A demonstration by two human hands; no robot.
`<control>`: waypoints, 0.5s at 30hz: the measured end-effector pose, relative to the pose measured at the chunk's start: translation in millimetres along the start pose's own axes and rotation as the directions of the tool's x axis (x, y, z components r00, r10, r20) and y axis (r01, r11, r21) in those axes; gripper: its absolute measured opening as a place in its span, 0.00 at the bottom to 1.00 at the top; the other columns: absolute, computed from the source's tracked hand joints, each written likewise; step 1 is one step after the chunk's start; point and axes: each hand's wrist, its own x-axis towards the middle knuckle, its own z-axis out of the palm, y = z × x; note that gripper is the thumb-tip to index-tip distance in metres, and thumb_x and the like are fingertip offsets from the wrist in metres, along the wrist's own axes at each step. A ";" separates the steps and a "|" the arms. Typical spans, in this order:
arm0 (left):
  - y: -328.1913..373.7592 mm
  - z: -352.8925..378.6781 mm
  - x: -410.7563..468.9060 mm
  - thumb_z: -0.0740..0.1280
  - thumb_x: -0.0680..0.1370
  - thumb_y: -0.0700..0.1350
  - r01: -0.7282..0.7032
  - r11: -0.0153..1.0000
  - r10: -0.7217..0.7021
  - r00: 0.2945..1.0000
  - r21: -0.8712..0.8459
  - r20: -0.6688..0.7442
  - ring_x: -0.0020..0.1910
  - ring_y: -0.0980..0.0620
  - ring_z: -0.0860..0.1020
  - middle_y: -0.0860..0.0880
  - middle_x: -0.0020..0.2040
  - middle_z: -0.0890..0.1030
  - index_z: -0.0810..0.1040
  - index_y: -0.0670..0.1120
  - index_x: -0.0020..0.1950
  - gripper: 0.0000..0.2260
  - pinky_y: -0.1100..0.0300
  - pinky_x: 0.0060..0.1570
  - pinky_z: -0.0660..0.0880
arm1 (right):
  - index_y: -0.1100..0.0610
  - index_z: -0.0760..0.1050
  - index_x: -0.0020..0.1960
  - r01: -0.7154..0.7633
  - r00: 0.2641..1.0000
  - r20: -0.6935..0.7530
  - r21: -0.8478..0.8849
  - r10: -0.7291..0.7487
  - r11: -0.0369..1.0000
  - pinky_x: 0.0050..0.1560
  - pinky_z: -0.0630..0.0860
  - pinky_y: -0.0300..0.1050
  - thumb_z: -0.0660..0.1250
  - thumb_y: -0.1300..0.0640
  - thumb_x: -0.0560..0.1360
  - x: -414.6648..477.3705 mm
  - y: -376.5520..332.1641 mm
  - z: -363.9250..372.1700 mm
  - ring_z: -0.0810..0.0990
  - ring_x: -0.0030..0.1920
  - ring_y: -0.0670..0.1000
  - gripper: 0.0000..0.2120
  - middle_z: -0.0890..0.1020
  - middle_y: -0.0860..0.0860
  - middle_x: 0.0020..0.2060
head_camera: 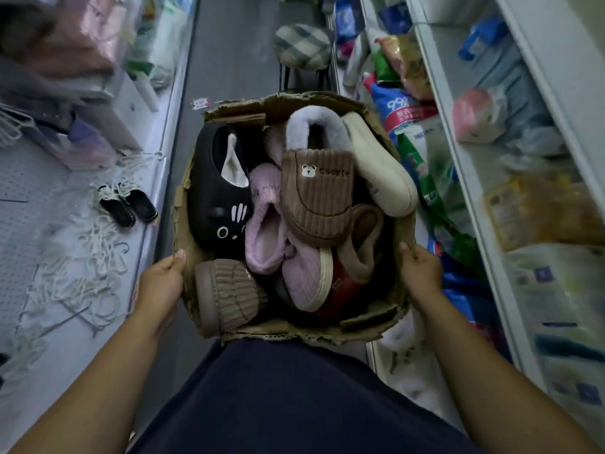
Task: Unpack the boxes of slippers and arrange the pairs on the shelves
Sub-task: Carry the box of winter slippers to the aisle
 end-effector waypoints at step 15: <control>184.9 187.6 209.6 0.65 0.84 0.45 0.098 0.995 -0.092 0.980 -0.025 0.174 0.30 0.56 0.78 0.44 0.43 0.85 0.84 0.43 0.51 0.10 0.43 0.55 0.79 | 0.63 0.79 0.44 -0.182 0.960 -0.195 0.103 0.199 0.978 0.46 0.73 0.49 0.63 0.54 0.82 248.1 -105.1 62.2 0.78 0.43 0.57 0.15 0.80 0.58 0.39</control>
